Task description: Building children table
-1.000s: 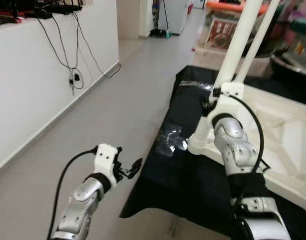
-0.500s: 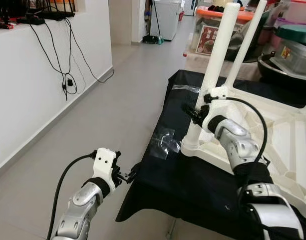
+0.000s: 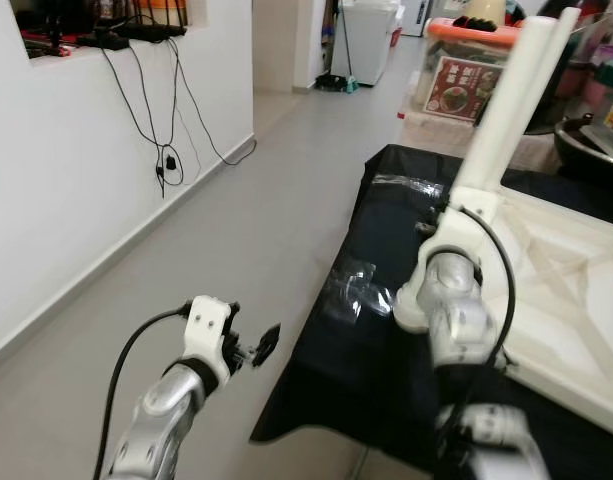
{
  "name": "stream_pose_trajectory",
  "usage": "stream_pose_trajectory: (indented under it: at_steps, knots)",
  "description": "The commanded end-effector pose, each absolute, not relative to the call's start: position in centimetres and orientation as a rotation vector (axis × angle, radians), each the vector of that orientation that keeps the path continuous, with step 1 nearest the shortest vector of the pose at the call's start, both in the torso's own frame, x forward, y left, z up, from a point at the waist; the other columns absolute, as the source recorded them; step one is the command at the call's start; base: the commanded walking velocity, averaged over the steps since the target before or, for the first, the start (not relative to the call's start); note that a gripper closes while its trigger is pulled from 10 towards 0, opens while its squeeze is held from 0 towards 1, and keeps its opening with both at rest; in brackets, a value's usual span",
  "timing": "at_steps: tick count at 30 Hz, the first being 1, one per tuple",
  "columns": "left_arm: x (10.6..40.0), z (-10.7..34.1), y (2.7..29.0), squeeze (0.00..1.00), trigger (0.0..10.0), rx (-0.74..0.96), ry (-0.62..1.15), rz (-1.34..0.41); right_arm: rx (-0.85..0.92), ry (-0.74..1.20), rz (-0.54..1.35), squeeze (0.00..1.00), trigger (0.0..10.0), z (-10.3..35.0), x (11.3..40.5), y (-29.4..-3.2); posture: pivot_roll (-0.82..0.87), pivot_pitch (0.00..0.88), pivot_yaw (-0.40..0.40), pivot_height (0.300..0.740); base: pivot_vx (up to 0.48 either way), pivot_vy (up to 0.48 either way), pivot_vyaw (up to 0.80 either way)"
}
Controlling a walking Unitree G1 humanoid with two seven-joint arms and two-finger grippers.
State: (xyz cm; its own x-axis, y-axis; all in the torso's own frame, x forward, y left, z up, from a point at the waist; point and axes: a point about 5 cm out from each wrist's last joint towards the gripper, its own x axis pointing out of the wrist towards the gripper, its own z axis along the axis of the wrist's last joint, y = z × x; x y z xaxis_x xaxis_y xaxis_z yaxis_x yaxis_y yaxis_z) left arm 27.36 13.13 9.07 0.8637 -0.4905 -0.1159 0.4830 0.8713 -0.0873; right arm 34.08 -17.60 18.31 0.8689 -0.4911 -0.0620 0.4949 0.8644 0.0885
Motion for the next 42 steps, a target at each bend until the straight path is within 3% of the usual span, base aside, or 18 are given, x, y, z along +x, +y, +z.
stream_pose_trajectory:
  at_steps: [1, 5, 6, 11, 12, 16, 18, 24, 25, 27, 28, 30, 33, 34, 36, 39, 40, 42]
  knots:
    - [27.3, 9.0, 13.1, 0.0, 10.0, -0.055, 0.147, -0.525, 0.1, 0.164, -0.553, 0.0, 10.0, 15.4, 32.6, -17.7, 0.0, 0.0, -0.068, 0.74, 0.0, 0.0, 0.0]
    - [27.4, 9.1, 13.0, 0.0, 10.0, -0.053, 0.147, -0.528, 0.117, 0.113, -0.463, 0.0, 10.0, 16.0, 32.5, -17.0, 0.0, 0.0, -0.065, 0.74, 0.0, 0.0, 0.0]
    - [27.6, 9.2, 12.8, 0.0, 10.0, -0.053, 0.142, -0.533, 0.102, 0.068, -0.327, 1.0, 10.0, 16.6, 33.1, -16.8, 0.0, 0.0, -0.069, 0.74, 0.0, 0.0, 0.0]
    - [27.8, 9.4, 12.7, 0.0, 10.0, -0.059, 0.132, -0.531, -0.035, 0.081, -0.17, 1.0, 10.0, 18.3, 35.6, -18.7, 0.0, 0.0, -0.077, 0.74, 0.0, 0.0, 0.0]
    - [27.7, 9.3, 12.8, 0.0, 10.0, -0.06, 0.134, -0.529, -0.061, 0.05, -0.144, 0.0, 10.0, 19.5, 36.3, -19.6, 0.0, 0.0, -0.077, 0.74, 0.0, 0.0, 0.0]
    - [27.5, 9.2, 12.8, 0.0, 10.0, -0.061, 0.138, -0.526, -0.074, -0.05, 0.045, 0.0, 10.0, 22.4, 37.2, -20.6, 0.0, 0.0, -0.072, 0.74, 0.0, 0.0, 0.0]
    - [27.7, 9.2, 12.6, 0.0, 10.0, -0.056, 0.138, -0.532, -0.095, -0.103, 0.297, 0.0, 10.0, 23.1, 37.1, -20.8, 0.01, 0.0, -0.076, 0.74, 0.0, 0.0, 0.0]
    - [28.1, 9.4, 12.7, 0.0, 10.0, -0.054, 0.13, -0.531, -0.118, -0.071, 0.602, 0.0, 10.0, 21.5, 35.8, -19.2, 0.01, 0.0, -0.078, 0.74, 0.0, 0.0, 0.0]
    - [28.2, 9.4, 12.8, 0.0, 10.0, -0.052, 0.13, -0.529, -0.094, -0.042, 0.685, 0.0, 1.7, 20.6, 36.1, -18.0, 0.01, 0.0, -0.081, 0.74, 0.0, 0.0, 0.0]
    - [28.2, 9.4, 12.8, 0.0, 10.0, -0.052, 0.13, -0.529, -0.094, -0.042, 0.685, 0.0, 1.7, 20.6, 36.1, -18.0, 0.01, 0.0, -0.081, 0.74, 0.0, 0.0, 0.0]
    - [28.2, 9.5, 12.7, 0.0, 10.0, -0.047, 0.126, -0.528, -0.048, -0.037, 0.544, 0.0, 0.0, 20.2, 37.8, -17.2, 0.03, 0.0, -0.091, 0.74, 0.0, 0.0, 0.0]
    - [28.3, 9.5, 12.7, 0.0, 10.0, -0.046, 0.123, -0.526, -0.023, -0.038, 0.448, 0.0, 0.0, 20.2, 38.5, -17.1, 0.03, 0.0, -0.091, 0.74, 0.0, 0.0, 0.0]
    - [28.2, 9.6, 12.9, 0.0, 10.0, -0.051, 0.123, -0.52, 0.01, 0.107, -0.137, 0.0, 0.0, 18.5, 39.7, -19.7, 0.02, 0.0, -0.088, 0.74, 0.0, 0.0, 0.0]
    - [28.2, 9.6, 12.9, 0.0, 10.0, -0.051, 0.123, -0.52, 0.01, 0.107, -0.137, 0.0, 0.0, 18.5, 39.7, -19.7, 0.02, 0.0, -0.088, 0.74, 0.0, 0.0, 0.0]
    - [28.0, 9.4, 12.9, 0.0, 10.0, -0.05, 0.127, -0.521, -0.021, 0.15, -0.493, 0.0, 0.0, 16.5, 37.7, -21.9, 0.03, 0.0, -0.089, 0.74, 0.0, 0.0, 0.0]
    - [27.8, 9.3, 13.1, 0.0, 10.0, -0.052, 0.135, -0.519, -0.129, 0.084, -0.551, 0.0, 0.0, 15.4, 34.6, -20.8, 0.01, 0.0, -0.078, 0.74, 0.0, 0.0, 0.0]
    - [27.7, 9.2, 13.0, 0.0, 10.0, -0.053, 0.14, -0.524, -0.152, 0.082, -0.494, 0.0, 10.0, 14.9, 32.7, -19.3, 0.0, 0.0, -0.073, 0.74, 0.0, 0.0, 0.0]
    - [27.7, 9.2, 13.0, 0.0, 10.0, -0.053, 0.141, -0.528, -0.155, 0.084, -0.472, 0.0, 10.0, 14.9, 32.2, -18.9, 0.0, 0.0, -0.073, 0.74, 0.0, 0.0, 0.0]
